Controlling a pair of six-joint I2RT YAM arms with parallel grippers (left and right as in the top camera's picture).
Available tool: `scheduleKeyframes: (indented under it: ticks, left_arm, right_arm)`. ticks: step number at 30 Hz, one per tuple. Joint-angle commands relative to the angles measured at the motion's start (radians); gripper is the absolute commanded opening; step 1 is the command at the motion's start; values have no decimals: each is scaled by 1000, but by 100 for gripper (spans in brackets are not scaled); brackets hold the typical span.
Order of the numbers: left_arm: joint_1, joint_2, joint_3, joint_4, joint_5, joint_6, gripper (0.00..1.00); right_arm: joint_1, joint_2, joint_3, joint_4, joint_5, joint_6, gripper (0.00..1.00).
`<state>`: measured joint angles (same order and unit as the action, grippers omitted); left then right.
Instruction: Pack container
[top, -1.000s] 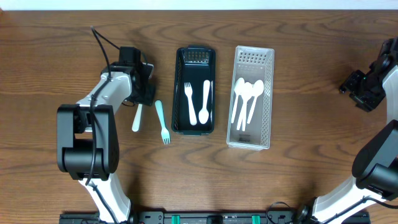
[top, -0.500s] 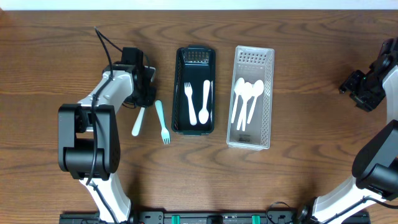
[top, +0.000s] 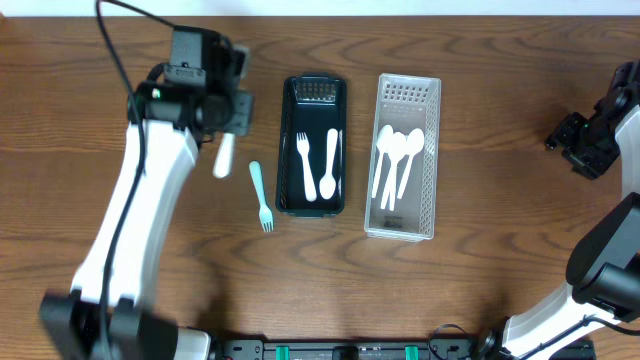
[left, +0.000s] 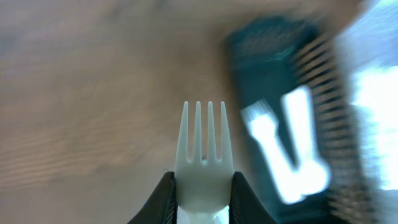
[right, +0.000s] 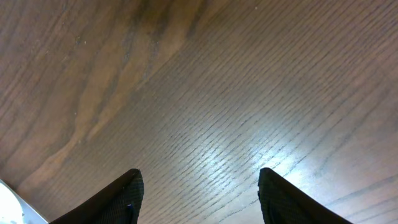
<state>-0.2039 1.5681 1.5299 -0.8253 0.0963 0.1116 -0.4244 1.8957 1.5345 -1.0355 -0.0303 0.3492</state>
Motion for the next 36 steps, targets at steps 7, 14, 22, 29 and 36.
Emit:
scheduleKeyframes:
  ticks: [7,14,22,29,36]
  left_arm:
    - [-253,32,-16,69,-4,-230,6]
    - [-269,235,-29,81,-4,-248,16]
    - [-267,204,40,83,-2,-248,61]
    - [-228,-6,73,-5,-53,-134,88]
    - [-60,20,-47,-182,-227,-277,92]
  right_arm:
    - [0,5,-5,0,-4,13,62]
    - [0,5,-5,-1,-4,13,62]
    - [0,5,-5,-1,-4,13,63]
    - [0,5,-5,-1,-4,13,63]
    - [0,5,-5,0,-4,13,64]
